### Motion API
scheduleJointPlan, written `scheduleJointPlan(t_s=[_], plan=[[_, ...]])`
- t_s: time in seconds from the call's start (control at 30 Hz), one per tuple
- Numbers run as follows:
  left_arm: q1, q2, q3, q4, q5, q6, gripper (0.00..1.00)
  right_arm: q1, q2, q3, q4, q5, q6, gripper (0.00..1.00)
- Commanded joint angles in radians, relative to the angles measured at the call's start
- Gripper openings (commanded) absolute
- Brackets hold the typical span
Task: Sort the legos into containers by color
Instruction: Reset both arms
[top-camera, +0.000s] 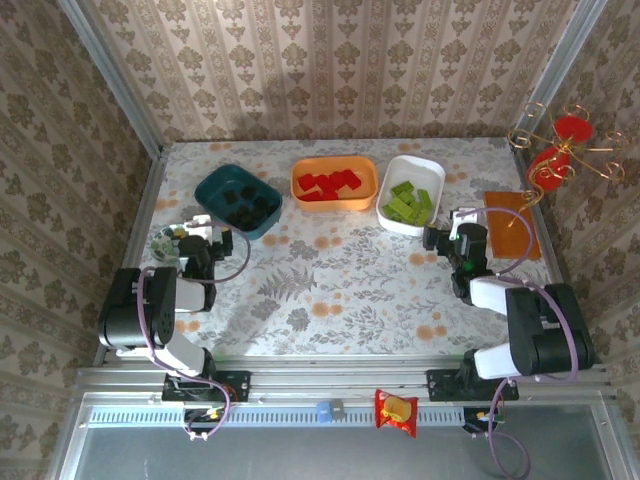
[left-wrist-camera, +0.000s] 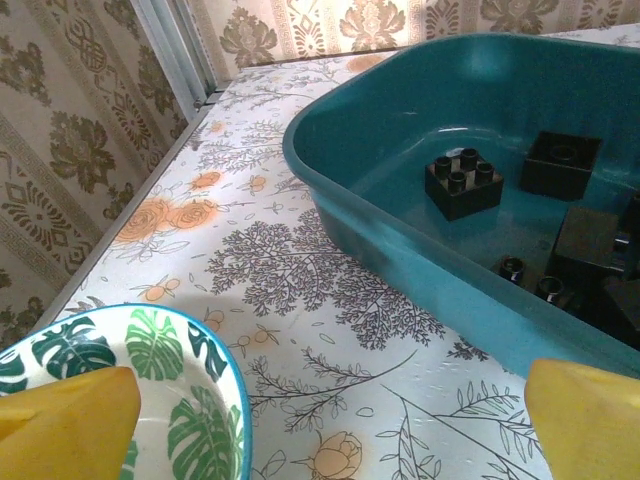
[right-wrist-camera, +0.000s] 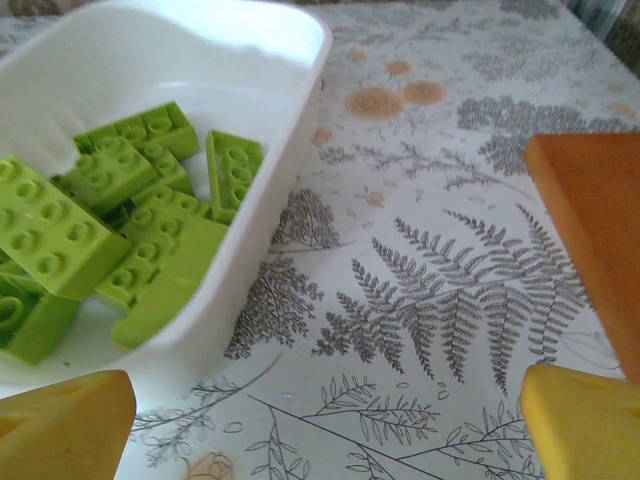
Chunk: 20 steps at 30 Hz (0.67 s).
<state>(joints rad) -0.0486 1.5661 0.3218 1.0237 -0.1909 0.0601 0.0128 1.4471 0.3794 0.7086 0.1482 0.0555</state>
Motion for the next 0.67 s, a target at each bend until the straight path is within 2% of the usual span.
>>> scheduleJointPlan(t_s=[0.0, 0.07, 0.1, 0.63], plan=[[0.006, -0.008, 0.058, -0.079, 0.032, -0.01, 1.0, -0.007, 0.101, -0.02, 0.271, -0.058, -0.005, 1.0], [0.006, -0.005, 0.04, -0.036, 0.04, -0.002, 1.0, -0.007, 0.072, 0.029, 0.128, -0.052, 0.0, 1.0], [0.005, -0.006, 0.043, -0.045, 0.045, -0.002, 1.0, -0.002, 0.088, 0.02, 0.177, -0.044, -0.003, 1.0], [0.007, -0.006, 0.057, -0.072, 0.064, 0.001, 1.0, -0.002, 0.078, 0.023, 0.15, -0.041, -0.002, 1.0]])
